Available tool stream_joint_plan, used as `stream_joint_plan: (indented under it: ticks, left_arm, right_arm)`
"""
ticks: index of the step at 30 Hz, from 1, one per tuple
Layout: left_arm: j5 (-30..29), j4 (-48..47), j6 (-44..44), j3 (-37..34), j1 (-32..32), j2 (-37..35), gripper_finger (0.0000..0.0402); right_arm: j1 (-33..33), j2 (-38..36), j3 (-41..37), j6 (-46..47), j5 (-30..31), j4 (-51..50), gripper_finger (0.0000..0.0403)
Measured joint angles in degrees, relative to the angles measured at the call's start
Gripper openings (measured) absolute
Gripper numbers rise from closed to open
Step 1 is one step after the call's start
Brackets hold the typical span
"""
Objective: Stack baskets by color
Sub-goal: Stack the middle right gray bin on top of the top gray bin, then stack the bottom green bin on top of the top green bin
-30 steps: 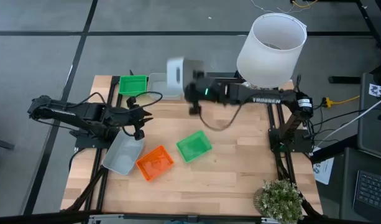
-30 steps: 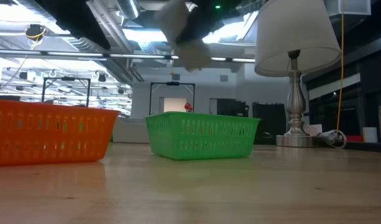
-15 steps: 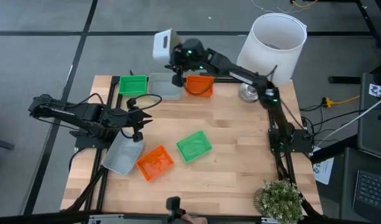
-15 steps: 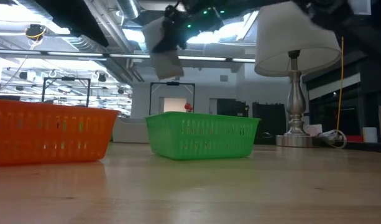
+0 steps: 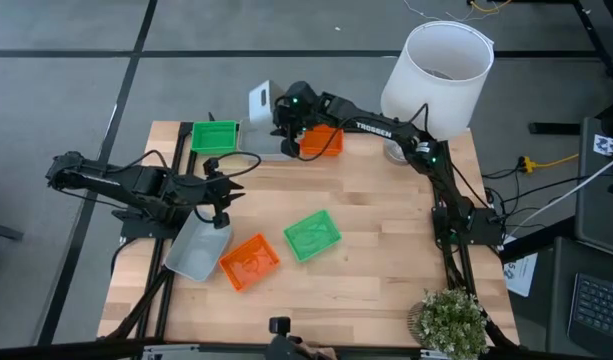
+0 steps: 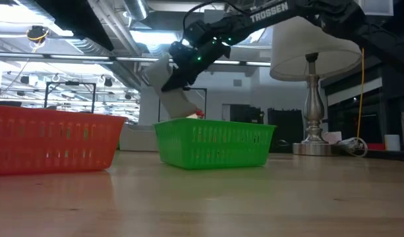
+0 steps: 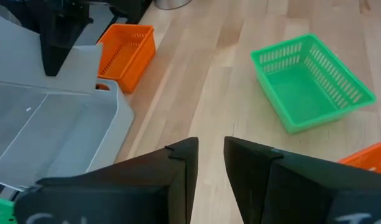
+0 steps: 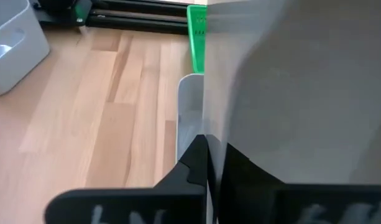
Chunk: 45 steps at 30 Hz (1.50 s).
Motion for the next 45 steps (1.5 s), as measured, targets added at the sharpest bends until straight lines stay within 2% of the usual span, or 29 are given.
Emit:
stream_joint_plan:
  ticks: [8,14,23,31,34,37,39,43,45]
  left_arm:
    - [0.0,0.0,0.0,0.0,0.0,0.0,0.007]
    - [0.0,0.0,0.0,0.0,0.0,0.0,0.007]
    - [0.0,0.0,0.0,0.0,0.0,0.0,0.007]
    - [0.0,0.0,0.0,0.0,0.0,0.0,0.007]
    - [0.0,0.0,0.0,0.0,0.0,0.0,0.007]
    - [0.0,0.0,0.0,0.0,0.0,0.0,0.007]
    - [0.0,0.0,0.0,0.0,0.0,0.0,0.007]
    - [0.0,-0.1,0.0,0.0,0.0,0.1,0.007]
    - [0.0,0.0,0.0,0.0,0.0,0.1,0.007]
  right_arm:
    - [0.0,0.7,-0.2,2.5,0.0,1.0,0.001]
    - [0.2,0.7,-0.2,3.2,3.3,-0.6,0.0045]
    - [0.3,0.7,-0.2,3.3,3.2,0.9,0.012]
    - [1.5,0.7,2.0,3.5,3.2,0.8,0.0134]
    - [2.5,0.6,6.4,6.9,2.9,-8.7,0.0134]
    - [3.9,0.0,11.8,9.3,1.8,-23.9,0.0134]
    - [5.0,-2.2,10.1,9.2,0.7,-30.5,0.0134]
    - [8.0,-2.9,8.7,9.2,-0.9,-49.7,0.0134]
    - [10.1,-3.3,7.3,9.2,-1.0,-53.7,0.0134]
